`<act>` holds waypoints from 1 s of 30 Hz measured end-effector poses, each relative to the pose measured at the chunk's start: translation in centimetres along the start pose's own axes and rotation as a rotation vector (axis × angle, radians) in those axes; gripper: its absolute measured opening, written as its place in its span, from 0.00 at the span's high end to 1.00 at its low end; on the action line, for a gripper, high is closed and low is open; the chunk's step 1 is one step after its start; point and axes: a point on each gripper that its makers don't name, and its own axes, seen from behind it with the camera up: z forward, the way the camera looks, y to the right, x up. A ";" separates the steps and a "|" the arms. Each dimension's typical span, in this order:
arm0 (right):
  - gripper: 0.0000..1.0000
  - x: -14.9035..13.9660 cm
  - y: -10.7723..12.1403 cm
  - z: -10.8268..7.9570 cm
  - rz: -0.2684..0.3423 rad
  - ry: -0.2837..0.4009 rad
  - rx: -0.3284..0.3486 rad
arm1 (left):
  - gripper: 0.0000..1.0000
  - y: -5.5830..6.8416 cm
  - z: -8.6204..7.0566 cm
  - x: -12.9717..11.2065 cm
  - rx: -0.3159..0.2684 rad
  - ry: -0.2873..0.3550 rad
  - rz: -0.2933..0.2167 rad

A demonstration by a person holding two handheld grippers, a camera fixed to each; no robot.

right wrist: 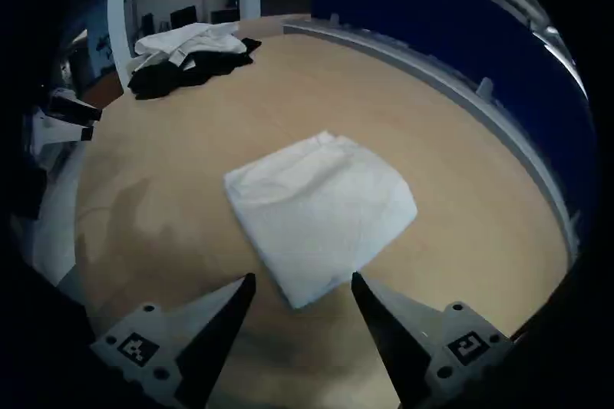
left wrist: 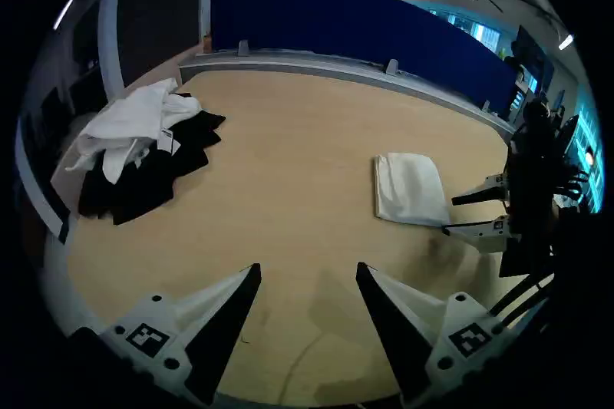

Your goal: Fold towel

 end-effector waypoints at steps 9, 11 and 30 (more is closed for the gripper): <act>0.42 -1.4 -0.2 0.7 0.048 -0.019 0.013 | 0.08 0.1 0.0 0.0 0.001 0.000 -0.002; 0.50 -1.5 -0.3 0.7 0.058 -0.019 0.017 | 0.08 0.1 -0.1 0.1 0.002 0.001 -0.003; 0.94 -2.1 1.0 0.4 0.099 -0.020 -0.018 | 0.08 0.5 0.2 0.2 -0.004 0.002 0.000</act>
